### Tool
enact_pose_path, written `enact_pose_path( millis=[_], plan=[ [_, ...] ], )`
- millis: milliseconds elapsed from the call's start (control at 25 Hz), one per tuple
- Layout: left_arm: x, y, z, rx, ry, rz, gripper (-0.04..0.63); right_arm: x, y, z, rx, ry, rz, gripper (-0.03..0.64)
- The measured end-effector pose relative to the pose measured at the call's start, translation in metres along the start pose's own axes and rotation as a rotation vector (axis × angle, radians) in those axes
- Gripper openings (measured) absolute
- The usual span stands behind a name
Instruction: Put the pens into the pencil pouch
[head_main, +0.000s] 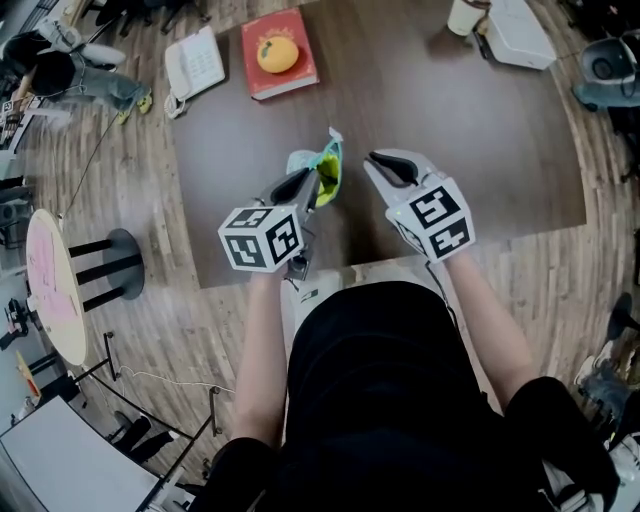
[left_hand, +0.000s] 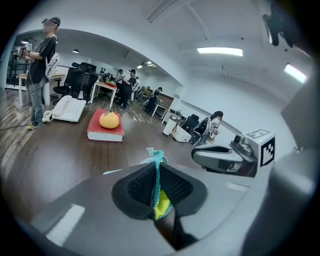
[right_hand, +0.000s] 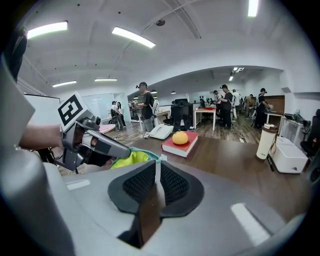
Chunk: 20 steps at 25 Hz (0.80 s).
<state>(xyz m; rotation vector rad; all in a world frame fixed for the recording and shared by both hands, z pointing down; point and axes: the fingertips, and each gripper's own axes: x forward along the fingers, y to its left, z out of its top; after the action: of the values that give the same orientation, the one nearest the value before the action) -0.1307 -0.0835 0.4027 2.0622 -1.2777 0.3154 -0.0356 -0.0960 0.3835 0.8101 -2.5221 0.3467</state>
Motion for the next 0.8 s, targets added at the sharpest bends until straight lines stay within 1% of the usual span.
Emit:
enact_pose_path(
  millis=[280, 480, 600, 800],
  plan=[
    [-0.004, -0.005, 0.005, 0.005, -0.022, 0.001, 0.023, -0.009, -0.006, 0.001, 0.020, -0.015, -0.013, 0.028],
    [-0.006, -0.010, 0.009, 0.002, -0.033, -0.001, 0.023, -0.014, -0.010, 0.000, 0.056, -0.020, -0.023, 0.020],
    [-0.008, -0.013, 0.011, -0.012, -0.044, -0.004, 0.023, -0.019, -0.011, 0.002, 0.056, -0.022, -0.027, 0.017],
    [-0.007, -0.016, 0.014, -0.008, -0.053, -0.012, 0.023, -0.022, -0.014, 0.005, 0.048, -0.030, -0.038, 0.009]
  ],
)
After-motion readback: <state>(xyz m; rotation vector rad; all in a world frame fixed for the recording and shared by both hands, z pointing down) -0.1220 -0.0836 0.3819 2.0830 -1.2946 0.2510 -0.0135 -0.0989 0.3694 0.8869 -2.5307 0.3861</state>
